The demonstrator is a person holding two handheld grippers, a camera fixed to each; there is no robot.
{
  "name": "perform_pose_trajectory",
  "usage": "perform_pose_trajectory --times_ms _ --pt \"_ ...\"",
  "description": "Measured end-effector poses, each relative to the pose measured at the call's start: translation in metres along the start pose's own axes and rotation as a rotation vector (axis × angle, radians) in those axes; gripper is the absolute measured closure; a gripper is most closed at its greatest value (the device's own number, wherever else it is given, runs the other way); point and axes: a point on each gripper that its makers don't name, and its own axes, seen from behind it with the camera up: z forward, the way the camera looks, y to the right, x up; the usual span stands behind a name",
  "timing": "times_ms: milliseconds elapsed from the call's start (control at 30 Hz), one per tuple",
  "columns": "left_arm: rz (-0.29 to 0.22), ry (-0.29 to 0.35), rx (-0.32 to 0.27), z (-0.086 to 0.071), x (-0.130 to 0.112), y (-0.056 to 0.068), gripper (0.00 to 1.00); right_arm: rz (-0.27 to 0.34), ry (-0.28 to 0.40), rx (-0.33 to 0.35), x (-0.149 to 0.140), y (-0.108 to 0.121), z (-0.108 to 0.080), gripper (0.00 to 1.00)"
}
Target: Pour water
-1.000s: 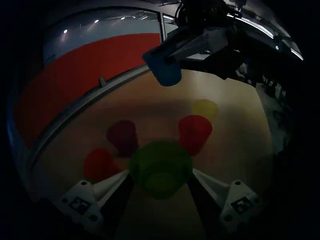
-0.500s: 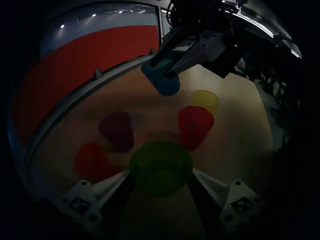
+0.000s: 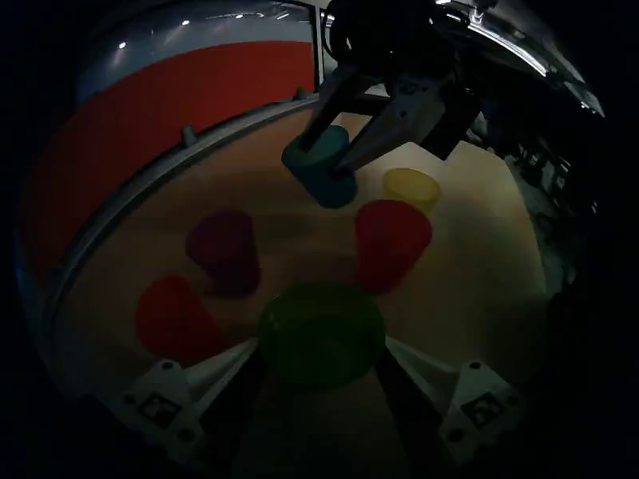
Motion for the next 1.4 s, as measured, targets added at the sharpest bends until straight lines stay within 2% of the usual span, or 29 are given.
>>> perform_pose_trajectory --times_ms 467,1400 --pt "-0.006 0.0 -0.011 0.006 -0.005 0.001 0.14 0.009 -0.037 0.005 -0.018 0.002 0.015 0.05" --pt "-0.026 0.014 -0.015 0.001 -0.011 -0.001 0.13 0.016 -0.056 0.0 -0.034 0.003 0.025 0.04"
